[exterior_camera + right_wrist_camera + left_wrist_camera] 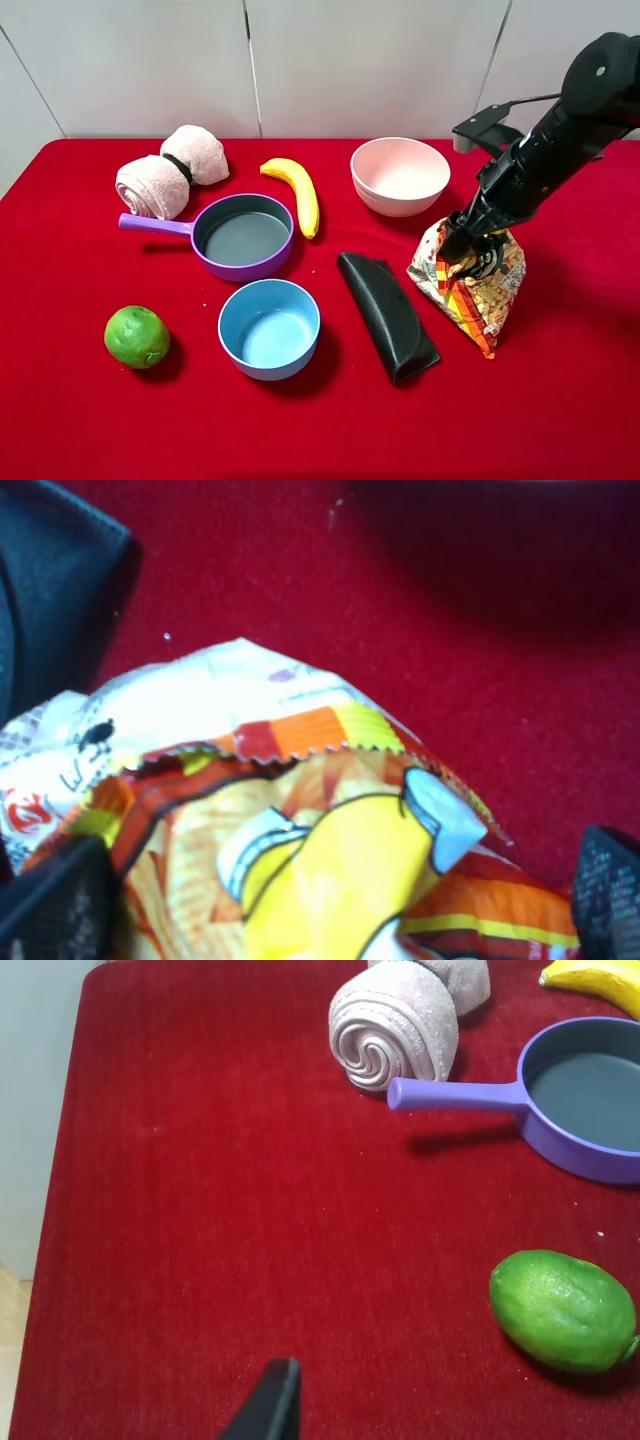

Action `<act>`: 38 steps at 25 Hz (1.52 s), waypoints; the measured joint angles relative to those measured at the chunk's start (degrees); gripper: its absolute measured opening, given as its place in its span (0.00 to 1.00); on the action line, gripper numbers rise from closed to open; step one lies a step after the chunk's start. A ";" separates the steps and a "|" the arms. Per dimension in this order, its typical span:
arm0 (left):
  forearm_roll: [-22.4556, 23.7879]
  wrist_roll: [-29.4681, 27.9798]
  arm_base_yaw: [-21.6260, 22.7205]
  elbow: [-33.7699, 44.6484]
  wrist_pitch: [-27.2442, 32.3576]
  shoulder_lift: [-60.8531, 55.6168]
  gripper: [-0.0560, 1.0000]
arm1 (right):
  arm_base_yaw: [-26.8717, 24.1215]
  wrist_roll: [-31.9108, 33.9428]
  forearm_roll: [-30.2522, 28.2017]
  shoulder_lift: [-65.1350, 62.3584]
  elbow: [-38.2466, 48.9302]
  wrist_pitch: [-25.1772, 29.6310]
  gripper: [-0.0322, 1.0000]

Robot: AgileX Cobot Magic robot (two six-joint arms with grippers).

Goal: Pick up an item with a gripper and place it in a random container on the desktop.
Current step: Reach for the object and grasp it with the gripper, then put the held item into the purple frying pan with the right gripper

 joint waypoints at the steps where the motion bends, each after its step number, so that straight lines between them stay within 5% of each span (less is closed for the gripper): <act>1: 0.00 0.00 0.00 0.00 0.00 0.00 0.99 | 0.00 0.00 0.18 0.13 0.00 0.00 0.70; 14: 0.00 0.00 0.00 0.00 0.00 0.00 0.99 | 0.00 0.00 0.59 0.67 -0.02 1.09 0.68; 18: 0.00 0.00 0.00 0.00 0.00 0.00 0.99 | 0.00 0.00 0.83 0.67 -0.02 1.56 0.54; 27: 0.00 0.00 0.00 0.00 0.00 0.00 0.99 | 0.00 0.79 0.83 0.72 -0.02 1.67 0.02; 38: 0.00 0.00 0.00 0.00 0.00 0.00 0.99 | 0.00 2.41 0.83 0.73 -0.02 1.89 0.01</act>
